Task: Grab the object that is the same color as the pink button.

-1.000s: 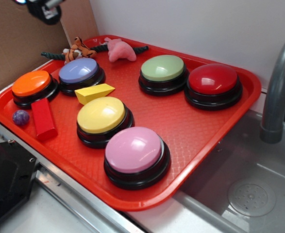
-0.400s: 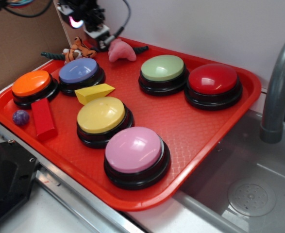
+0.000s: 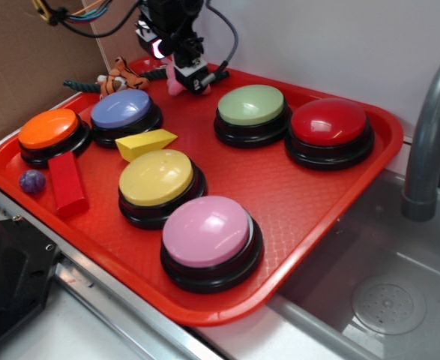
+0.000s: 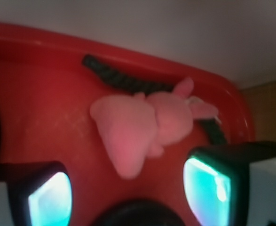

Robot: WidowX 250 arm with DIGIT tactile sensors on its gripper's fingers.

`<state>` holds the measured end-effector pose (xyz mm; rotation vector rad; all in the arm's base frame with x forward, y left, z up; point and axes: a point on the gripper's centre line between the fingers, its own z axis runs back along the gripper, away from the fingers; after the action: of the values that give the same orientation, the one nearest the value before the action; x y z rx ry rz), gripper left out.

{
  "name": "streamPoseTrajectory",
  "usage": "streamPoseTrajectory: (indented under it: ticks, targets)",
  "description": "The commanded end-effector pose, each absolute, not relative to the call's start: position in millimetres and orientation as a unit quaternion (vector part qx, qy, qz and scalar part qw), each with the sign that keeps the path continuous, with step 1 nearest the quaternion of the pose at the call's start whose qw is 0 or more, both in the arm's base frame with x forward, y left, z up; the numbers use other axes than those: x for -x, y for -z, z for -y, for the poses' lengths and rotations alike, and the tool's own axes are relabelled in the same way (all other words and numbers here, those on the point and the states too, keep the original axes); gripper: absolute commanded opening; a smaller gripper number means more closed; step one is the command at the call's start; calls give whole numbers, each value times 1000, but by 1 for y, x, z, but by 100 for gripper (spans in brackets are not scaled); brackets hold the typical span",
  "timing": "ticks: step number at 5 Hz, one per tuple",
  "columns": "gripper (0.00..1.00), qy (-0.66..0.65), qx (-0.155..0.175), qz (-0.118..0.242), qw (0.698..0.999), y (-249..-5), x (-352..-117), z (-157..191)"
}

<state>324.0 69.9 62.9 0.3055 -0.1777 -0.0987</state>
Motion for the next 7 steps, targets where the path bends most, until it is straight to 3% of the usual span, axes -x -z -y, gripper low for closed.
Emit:
streamPoseTrajectory:
  ticks: [1, 2, 3, 5, 7]
  targets:
    - [100, 3, -172, 89, 981, -50, -358, -90]
    - [100, 0, -167, 66, 984, -33, -355, -100]
    - [0, -5, -167, 81, 983, -40, -349, -99]
    - [0, -29, -160, 95, 982, -62, -324, -108]
    - [0, -50, -165, 65, 983, -75, -322, -108]
